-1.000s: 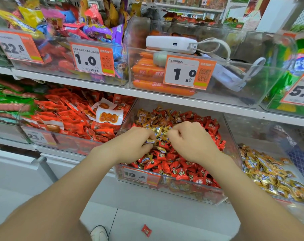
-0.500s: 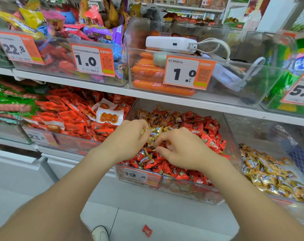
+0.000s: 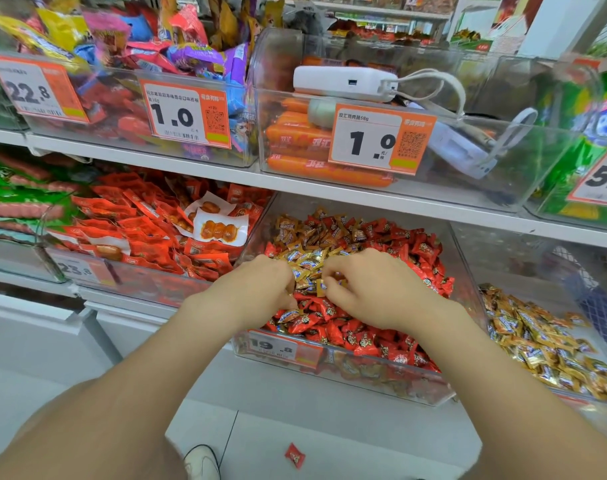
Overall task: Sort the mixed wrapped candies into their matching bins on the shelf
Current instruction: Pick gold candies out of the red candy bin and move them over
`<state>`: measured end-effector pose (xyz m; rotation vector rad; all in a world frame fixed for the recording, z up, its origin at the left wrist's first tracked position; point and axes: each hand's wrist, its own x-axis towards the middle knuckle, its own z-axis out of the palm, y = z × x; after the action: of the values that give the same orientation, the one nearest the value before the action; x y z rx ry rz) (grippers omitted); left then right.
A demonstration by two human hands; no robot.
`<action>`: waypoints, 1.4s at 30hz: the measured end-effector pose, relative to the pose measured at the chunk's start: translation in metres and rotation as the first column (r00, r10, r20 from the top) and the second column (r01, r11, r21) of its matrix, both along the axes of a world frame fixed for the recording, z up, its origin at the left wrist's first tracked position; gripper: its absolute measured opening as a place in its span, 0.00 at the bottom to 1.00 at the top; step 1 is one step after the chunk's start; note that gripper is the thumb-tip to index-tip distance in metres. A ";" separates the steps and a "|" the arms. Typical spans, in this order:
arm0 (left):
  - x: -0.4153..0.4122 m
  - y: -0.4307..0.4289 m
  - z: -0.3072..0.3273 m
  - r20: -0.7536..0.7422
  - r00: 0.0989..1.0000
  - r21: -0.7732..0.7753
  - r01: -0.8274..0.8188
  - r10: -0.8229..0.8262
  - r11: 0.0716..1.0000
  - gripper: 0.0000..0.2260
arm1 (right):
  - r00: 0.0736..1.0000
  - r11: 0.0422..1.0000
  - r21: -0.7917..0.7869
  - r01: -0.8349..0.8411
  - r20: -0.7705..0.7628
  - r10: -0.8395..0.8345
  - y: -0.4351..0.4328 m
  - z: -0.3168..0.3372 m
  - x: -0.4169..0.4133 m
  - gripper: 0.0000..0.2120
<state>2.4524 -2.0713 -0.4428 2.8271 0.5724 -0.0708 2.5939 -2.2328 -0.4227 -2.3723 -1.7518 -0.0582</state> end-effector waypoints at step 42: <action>-0.015 -0.001 0.018 0.047 0.985 -0.184 0.170 -0.165 0.968 0.08 | 0.960 0.932 0.286 0.223 -0.231 -0.159 0.005 0.004 0.020 0.19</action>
<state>2.4371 -2.0726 -0.4247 2.6808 0.3012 -0.1058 2.6141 -2.2282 -0.4188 -2.2206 -1.3066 -0.1047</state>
